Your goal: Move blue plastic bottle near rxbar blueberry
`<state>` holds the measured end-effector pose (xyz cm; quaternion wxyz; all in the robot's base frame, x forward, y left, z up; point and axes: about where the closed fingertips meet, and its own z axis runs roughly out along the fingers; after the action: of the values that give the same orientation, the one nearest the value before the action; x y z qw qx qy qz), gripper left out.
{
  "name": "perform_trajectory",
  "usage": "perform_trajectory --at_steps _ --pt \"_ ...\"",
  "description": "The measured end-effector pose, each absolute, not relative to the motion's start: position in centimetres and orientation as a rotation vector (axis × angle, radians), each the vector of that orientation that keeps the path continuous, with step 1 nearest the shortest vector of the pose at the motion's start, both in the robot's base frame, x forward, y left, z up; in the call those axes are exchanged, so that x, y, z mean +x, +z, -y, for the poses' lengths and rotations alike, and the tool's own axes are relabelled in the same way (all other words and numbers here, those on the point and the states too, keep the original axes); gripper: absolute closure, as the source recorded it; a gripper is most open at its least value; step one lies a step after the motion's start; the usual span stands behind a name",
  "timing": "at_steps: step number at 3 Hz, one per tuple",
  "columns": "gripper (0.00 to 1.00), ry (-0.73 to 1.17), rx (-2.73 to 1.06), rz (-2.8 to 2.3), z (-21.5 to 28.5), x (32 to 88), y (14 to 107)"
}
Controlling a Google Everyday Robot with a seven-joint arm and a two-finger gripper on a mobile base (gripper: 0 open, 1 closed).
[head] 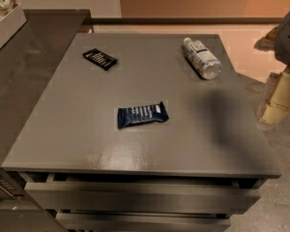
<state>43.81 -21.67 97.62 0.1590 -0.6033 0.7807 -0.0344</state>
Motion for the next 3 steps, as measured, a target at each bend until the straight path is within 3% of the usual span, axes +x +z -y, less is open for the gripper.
perform_trajectory --at_steps 3 --pt "0.00 -0.032 -1.471 -2.232 22.7 48.7 98.3"
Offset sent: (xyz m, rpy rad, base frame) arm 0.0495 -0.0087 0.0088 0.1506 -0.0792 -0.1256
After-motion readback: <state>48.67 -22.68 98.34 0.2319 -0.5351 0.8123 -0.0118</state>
